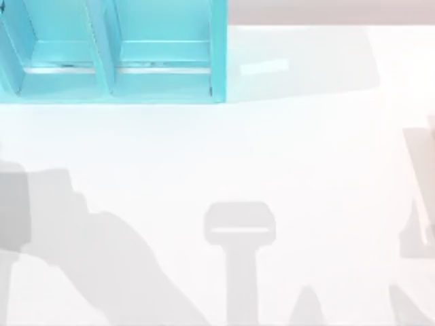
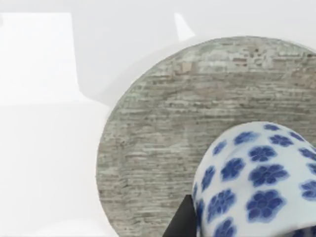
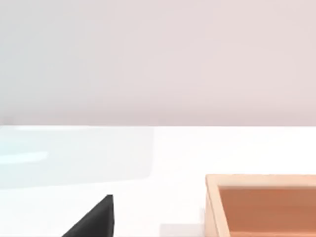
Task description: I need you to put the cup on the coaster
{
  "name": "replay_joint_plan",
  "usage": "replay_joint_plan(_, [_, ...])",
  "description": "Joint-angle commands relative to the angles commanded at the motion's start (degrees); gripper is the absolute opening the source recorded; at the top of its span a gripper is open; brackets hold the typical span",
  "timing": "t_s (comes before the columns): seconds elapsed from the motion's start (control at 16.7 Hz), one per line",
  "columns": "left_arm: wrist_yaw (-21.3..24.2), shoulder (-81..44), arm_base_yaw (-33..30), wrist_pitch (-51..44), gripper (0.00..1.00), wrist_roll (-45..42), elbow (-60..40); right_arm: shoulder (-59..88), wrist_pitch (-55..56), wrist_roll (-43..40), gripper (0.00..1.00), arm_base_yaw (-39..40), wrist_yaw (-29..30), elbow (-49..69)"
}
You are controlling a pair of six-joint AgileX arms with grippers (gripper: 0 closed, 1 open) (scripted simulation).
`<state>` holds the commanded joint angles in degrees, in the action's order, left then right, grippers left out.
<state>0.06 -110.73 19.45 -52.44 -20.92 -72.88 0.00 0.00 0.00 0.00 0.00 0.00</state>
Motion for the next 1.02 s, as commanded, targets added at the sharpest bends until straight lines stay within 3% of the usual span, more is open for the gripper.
replay_joint_plan(0.12, [0.0, 0.0, 0.0, 0.0, 0.00, 0.0, 0.0, 0.0, 0.0, 0.0, 1.00, 0.0, 0.0, 0.0])
replay_joint_plan(0.9, [0.0, 0.0, 0.0, 0.0, 0.98, 0.0, 0.0, 0.0, 0.0, 0.0, 1.00, 0.0, 0.0, 0.0])
replay_joint_plan(1.02, [0.0, 0.0, 0.0, 0.0, 1.00, 0.0, 0.0, 0.0, 0.0, 0.0, 1.00, 0.0, 0.0, 0.0])
